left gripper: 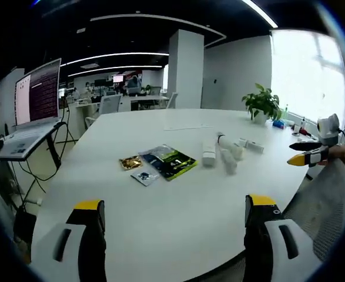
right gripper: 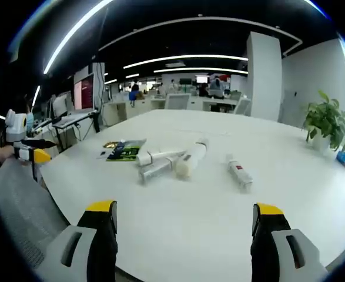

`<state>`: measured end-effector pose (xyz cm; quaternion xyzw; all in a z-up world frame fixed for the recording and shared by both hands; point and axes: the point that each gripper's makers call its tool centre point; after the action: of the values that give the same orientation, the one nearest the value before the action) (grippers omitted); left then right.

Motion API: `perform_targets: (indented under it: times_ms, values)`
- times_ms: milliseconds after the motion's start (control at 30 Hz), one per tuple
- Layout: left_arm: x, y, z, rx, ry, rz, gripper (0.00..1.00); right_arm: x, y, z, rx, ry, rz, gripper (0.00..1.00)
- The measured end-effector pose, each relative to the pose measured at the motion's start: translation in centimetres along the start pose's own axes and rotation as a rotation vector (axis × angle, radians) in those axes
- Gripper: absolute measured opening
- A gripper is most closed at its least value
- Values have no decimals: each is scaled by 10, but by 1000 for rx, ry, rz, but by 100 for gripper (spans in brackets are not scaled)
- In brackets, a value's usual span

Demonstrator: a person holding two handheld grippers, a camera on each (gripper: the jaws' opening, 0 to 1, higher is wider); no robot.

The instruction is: Arrange the skincare products in the storage area until every visible bottle or jar stands upright without overlapping.

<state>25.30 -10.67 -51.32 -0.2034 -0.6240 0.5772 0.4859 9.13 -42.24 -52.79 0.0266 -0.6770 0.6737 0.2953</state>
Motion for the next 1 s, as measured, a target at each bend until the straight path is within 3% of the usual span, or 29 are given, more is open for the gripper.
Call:
perform_targets:
  times_ms: [500, 633, 1000]
  values:
    - [-3, 2, 2, -13, 16, -4, 93, -2, 9, 2, 28, 6, -40, 99]
    - [-1, 3, -6, 9, -19, 2, 94, -3, 14, 0, 32, -8, -63, 99]
    - [-1, 2, -1, -8, -7, 0, 95, -1, 8, -2, -8, -20, -35, 99]
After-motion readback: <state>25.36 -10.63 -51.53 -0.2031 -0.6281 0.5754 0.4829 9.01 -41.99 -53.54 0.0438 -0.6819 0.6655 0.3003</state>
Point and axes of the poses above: the point that each gripper's makers call its tool centre point, and the gripper's own axes: x roughly backward along the fingers, z roughly to its right, y roughly out of its underside, and after that the axes turned 12 degrees about y, right-handed
